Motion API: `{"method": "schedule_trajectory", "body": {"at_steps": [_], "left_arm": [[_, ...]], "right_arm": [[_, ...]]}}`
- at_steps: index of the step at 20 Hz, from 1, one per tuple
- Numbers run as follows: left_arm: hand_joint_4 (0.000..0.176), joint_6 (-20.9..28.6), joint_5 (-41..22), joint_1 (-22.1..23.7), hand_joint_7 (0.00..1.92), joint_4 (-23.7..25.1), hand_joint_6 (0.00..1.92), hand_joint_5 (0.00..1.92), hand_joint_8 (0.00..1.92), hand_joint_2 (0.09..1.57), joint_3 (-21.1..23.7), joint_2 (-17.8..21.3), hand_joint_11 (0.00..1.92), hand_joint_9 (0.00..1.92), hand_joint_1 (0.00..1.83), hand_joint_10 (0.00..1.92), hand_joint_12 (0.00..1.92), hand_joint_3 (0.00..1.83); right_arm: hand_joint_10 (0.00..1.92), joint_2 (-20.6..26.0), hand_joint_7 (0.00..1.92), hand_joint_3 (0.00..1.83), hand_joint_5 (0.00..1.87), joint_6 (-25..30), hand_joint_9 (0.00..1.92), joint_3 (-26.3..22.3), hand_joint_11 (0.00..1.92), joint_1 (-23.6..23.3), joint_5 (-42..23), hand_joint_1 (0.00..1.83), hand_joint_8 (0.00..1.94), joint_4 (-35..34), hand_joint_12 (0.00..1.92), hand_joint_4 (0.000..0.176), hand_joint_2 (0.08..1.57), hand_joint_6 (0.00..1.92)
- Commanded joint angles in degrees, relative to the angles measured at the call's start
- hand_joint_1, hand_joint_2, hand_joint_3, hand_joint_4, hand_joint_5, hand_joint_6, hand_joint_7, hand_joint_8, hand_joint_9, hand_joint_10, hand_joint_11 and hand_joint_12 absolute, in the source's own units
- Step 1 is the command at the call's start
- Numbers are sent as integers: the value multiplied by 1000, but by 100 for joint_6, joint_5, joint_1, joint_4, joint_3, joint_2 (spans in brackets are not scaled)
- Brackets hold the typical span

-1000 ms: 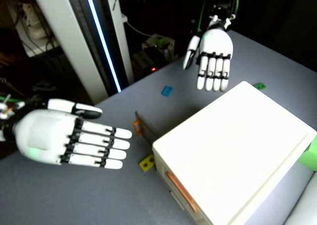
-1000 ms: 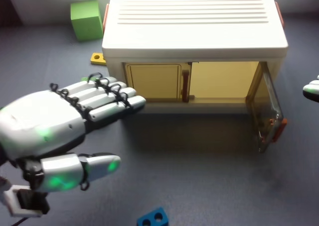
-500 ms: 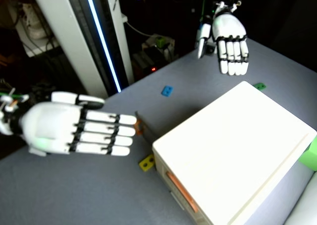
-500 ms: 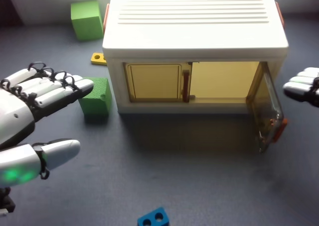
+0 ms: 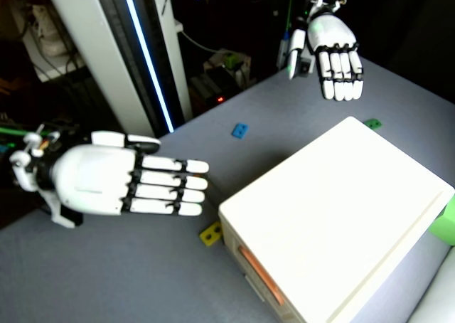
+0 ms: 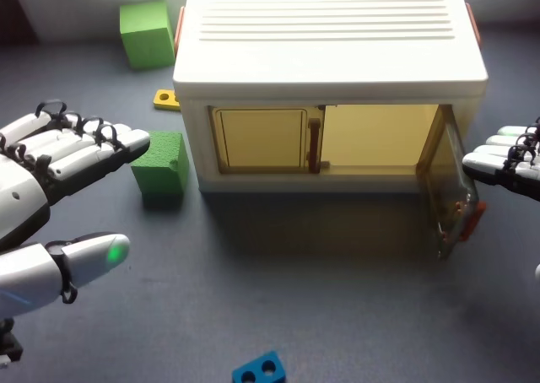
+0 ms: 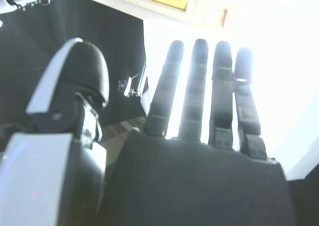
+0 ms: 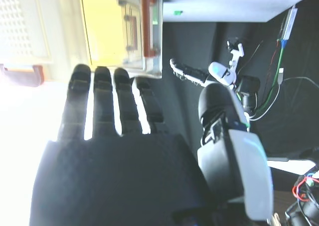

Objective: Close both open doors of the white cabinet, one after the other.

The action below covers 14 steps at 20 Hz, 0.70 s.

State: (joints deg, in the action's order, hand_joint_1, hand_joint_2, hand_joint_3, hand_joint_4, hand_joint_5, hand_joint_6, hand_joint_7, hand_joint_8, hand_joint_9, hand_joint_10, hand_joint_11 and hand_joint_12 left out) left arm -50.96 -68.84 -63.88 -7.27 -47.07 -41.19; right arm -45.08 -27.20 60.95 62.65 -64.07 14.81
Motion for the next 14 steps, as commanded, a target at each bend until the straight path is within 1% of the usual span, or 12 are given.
{"method": "schedule_trajectory", "body": {"at_steps": [1, 2, 4, 7, 9, 11, 12, 14], "left_arm": [[0, 11, -707, 3, 170, -57, 1, 142, 0, 1403, 17, 34, 0, 187, 0, 0, 550, 1], [0, 11, -720, -21, 156, -70, 1, 129, 1, 1397, 18, 31, 0, 175, 0, 1, 505, 0], [0, 11, -783, -111, 164, -120, 1, 134, 1, 1403, 29, 30, 0, 188, 0, 2, 590, 3], [0, 12, -834, -201, 148, -171, 0, 119, 0, 1411, 44, 31, 0, 174, 0, 1, 595, 2], [0, 12, -835, -213, 137, -184, 1, 107, 1, 1406, 44, 20, 0, 153, 0, 3, 533, 0], [0, 12, -833, -219, 123, -192, 2, 106, 0, 1397, 43, 7, 0, 144, 0, 0, 530, 0], [0, 12, -829, -226, 101, -194, 2, 93, 1, 1394, 42, 3, 0, 119, 0, 3, 464, 0], [0, 12, -816, -229, 121, -196, 5, 104, 6, 1391, 36, -6, 0, 137, 0, 8, 502, 0]], "right_arm": [[0, -3, 0, 0, 0, -3, 0, 18, 0, -51, -460, 0, 0, -205, 0, 0, 1330, 0], [0, -1, 0, 0, 0, -4, 0, 25, 0, -51, -471, 0, 0, -252, 0, 0, 1338, 0], [0, 50, 0, 0, 0, -116, 0, 20, 0, -15, -583, 0, 0, -507, 0, 0, 1343, 0], [0, 90, 0, 5, 0, -217, 0, 13, 0, 90, -658, 0, 0, -761, 0, 0, 1358, 0], [0, 92, 0, 6, 0, -219, 0, 12, 0, 159, -659, 0, 0, -835, 0, 0, 1362, 0], [0, 91, 0, 3, 0, -231, 0, 13, 0, 255, -649, 0, 0, -896, 0, 0, 1358, 0], [0, 91, 0, 5, 0, -265, 0, 13, 0, 362, -645, 0, 0, -955, 0, 0, 1364, 0], [0, 86, 0, 6, 0, -302, 0, 12, 0, 446, -644, 0, 0, -1017, 0, 0, 1368, 0]]}}
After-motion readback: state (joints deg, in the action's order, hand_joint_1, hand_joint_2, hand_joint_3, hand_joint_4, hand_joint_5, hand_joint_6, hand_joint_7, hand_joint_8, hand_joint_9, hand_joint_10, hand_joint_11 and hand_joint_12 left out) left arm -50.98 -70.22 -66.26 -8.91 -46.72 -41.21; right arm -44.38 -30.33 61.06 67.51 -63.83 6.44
